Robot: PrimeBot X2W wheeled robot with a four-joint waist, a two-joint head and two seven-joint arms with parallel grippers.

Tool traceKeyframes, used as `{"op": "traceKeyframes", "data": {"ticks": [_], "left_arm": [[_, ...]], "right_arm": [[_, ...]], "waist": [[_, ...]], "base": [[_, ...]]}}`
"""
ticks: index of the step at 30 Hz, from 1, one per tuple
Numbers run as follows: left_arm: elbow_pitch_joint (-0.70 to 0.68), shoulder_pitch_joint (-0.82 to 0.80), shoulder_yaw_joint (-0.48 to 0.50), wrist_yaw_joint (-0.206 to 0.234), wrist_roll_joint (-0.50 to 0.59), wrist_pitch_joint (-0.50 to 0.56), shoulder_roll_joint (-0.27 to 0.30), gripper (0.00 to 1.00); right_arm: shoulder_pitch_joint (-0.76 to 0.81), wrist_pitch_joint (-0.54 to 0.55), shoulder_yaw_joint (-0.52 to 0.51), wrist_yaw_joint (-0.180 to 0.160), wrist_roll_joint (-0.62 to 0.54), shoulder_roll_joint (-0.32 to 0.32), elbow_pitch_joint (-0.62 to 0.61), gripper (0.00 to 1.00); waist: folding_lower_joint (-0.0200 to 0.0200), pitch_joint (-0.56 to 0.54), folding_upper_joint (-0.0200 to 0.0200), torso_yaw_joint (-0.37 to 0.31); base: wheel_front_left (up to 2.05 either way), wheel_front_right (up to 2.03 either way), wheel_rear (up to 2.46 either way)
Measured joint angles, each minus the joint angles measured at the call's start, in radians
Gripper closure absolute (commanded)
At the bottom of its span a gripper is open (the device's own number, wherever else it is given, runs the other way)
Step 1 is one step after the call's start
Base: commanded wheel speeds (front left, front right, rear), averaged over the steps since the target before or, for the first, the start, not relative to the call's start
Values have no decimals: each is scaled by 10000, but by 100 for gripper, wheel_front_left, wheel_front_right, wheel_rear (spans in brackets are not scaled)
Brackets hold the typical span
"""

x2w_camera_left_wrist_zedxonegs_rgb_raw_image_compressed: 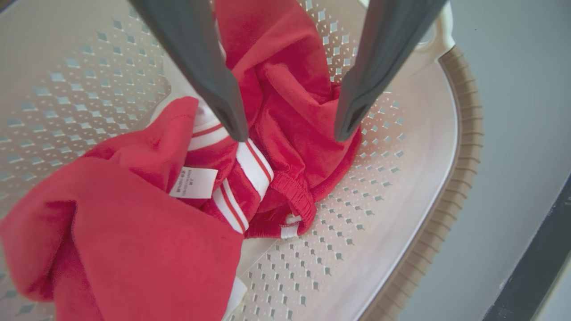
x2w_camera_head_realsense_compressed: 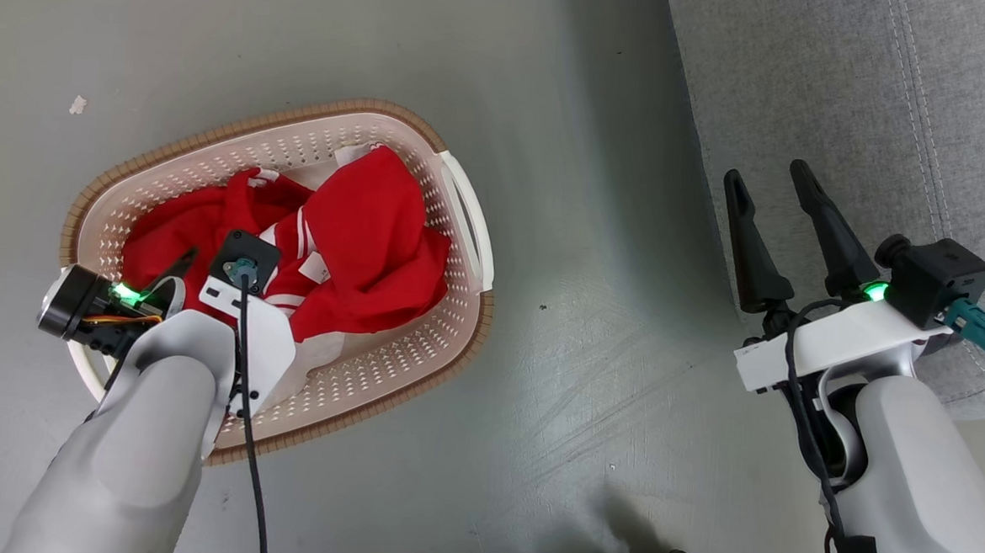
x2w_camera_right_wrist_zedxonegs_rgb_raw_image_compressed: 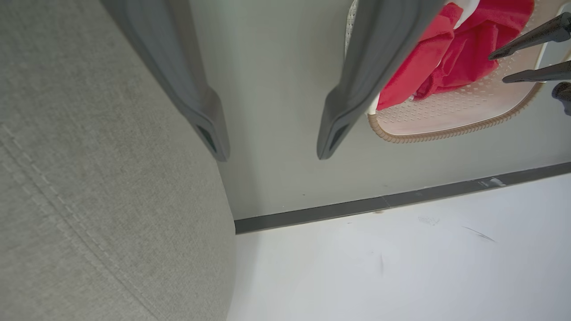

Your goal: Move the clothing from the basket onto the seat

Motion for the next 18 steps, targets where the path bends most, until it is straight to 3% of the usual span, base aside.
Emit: {"op": "traceKeyframes", "data": {"ticks": [18], "left_arm": [[709,-755,-151,272,353,1035,-268,0]], "right_arm": [[-117,0,113,0,157,0,54,0]], "waist": [[0,164,0,20]], "base": [[0,0,0]]}}
